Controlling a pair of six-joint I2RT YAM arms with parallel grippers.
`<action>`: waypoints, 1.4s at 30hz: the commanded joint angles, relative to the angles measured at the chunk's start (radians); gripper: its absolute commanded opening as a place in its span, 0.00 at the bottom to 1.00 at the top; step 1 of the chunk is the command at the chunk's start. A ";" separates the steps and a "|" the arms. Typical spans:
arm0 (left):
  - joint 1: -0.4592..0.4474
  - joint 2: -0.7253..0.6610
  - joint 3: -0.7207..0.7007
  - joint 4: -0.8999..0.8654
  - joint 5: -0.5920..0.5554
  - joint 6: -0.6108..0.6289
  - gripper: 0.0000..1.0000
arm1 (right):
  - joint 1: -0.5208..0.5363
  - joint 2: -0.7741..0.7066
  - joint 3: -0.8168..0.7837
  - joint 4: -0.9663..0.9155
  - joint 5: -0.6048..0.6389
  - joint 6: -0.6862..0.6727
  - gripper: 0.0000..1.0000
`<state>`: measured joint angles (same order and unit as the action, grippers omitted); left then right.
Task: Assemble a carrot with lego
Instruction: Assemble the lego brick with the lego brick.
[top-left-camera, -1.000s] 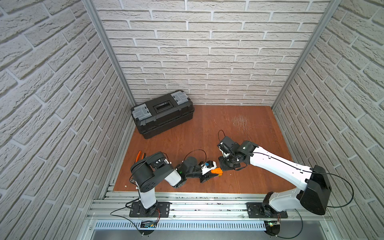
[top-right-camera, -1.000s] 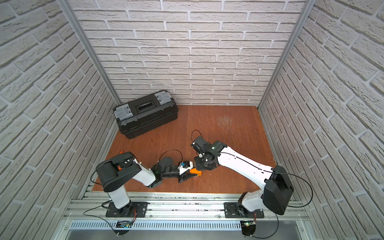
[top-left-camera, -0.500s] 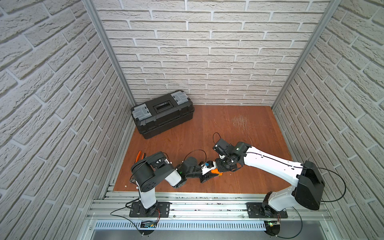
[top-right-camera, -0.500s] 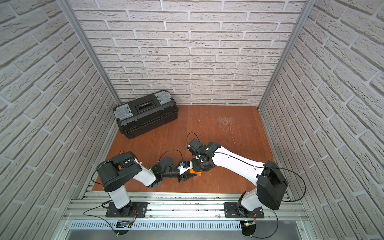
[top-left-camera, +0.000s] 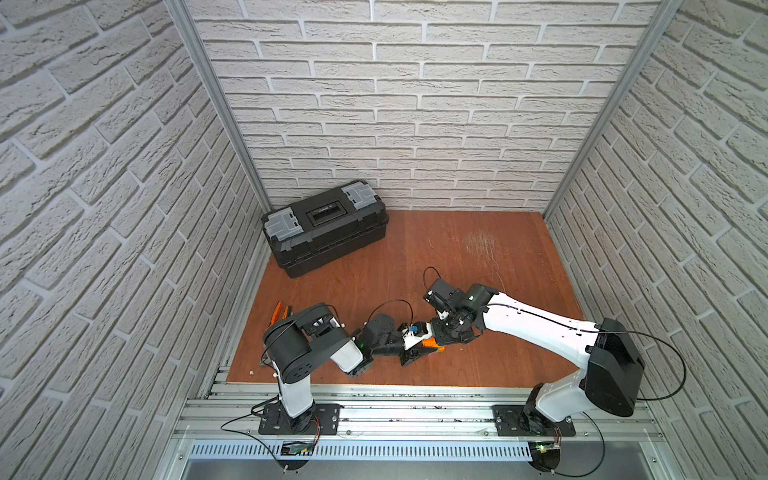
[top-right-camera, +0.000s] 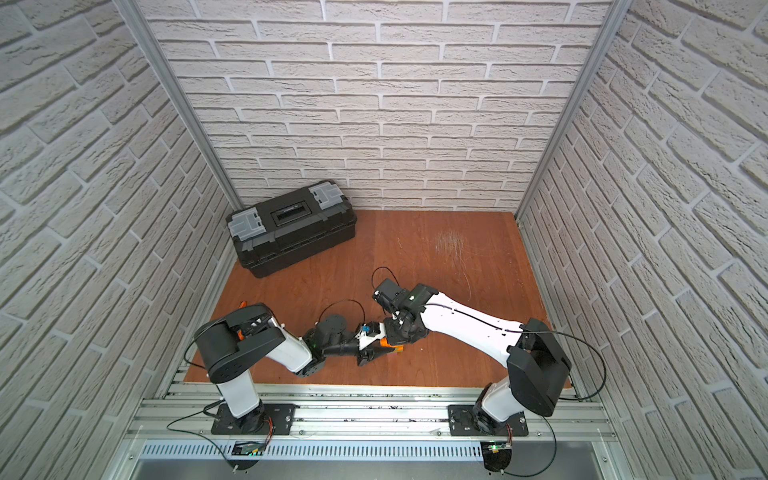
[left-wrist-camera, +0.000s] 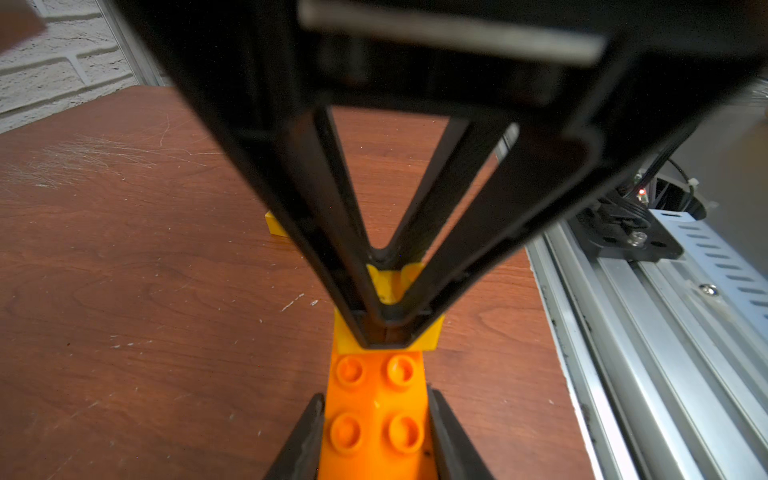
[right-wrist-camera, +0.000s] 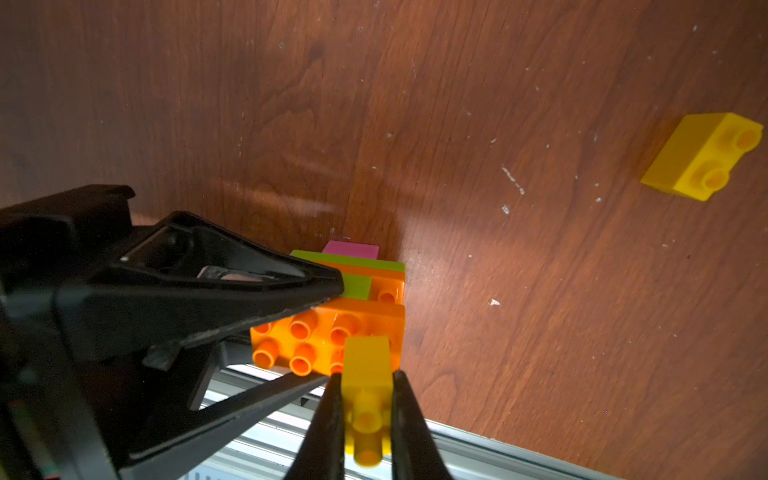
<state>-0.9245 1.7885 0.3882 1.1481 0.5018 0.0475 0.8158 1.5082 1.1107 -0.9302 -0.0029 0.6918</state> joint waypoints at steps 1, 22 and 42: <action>-0.005 0.023 -0.003 -0.024 0.001 -0.023 0.00 | 0.010 0.007 -0.017 0.008 0.011 -0.011 0.02; -0.017 0.076 -0.014 0.020 0.004 -0.044 0.00 | 0.008 0.026 -0.022 0.007 0.037 -0.018 0.02; -0.025 0.097 -0.019 0.030 0.000 -0.051 0.00 | -0.015 -0.026 -0.029 -0.029 0.055 -0.034 0.02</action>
<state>-0.9360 1.8511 0.3882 1.2537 0.4965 0.0216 0.8074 1.5055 1.1053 -0.9298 0.0303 0.6693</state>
